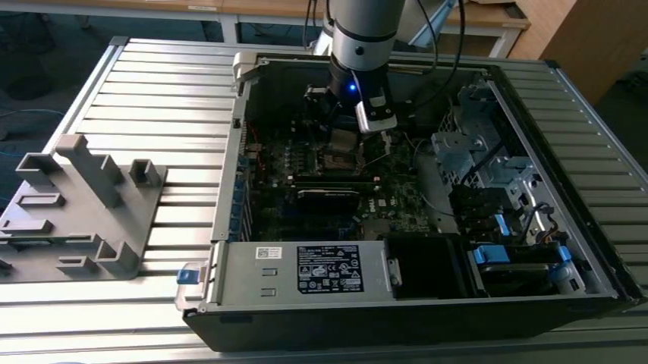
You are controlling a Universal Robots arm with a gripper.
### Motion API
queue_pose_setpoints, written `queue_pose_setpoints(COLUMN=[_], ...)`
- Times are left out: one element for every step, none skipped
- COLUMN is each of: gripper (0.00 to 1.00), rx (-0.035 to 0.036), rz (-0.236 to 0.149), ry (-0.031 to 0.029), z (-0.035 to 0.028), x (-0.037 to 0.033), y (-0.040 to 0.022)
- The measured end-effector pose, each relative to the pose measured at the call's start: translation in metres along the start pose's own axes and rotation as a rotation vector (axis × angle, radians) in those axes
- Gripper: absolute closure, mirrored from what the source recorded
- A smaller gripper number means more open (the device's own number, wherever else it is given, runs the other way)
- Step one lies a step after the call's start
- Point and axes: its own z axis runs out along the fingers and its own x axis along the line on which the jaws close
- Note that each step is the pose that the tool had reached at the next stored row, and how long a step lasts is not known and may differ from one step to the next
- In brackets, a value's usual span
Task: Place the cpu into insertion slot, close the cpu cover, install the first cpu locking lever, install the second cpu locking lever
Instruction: 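Place the cpu into insertion slot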
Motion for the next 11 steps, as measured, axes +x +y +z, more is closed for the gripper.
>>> queue_pose_setpoints(gripper=[0.46, 0.46, 0.46, 0.46, 0.46, 0.46, 0.46, 0.46, 0.46, 0.46, 0.46], rx=[0.0, 0.0, -0.0003, -0.0004, -0.0008, -0.001, -0.0013, -0.0016, -0.0019, -0.0023, -0.0026], rz=[0.0, 0.004, 0.015, 0.033, 0.051, 0.07, 0.088, 0.106, 0.124, 0.142, 0.16], ry=[0.0, -0.0003, -0.0014, -0.0028, -0.0044, -0.006, -0.0076, -0.0091, -0.0107, -0.0123, -0.0138], z=[0.0, 0.0, 0.0, 0.0001, 0.0001, 0.0002, 0.0002, 0.0003, 0.0004, 0.0005, 0.0006], x=[0.0, 0.0, 0.0, 0.0, 0.0, 0.0, 0.0, 0.0, 0.0, 0.0, 0.0], y=[0.0, 0.0, 0.0, 0.0, 0.0, 0.0, -0.0001, -0.0001, -0.0001, -0.0001, -0.0001])
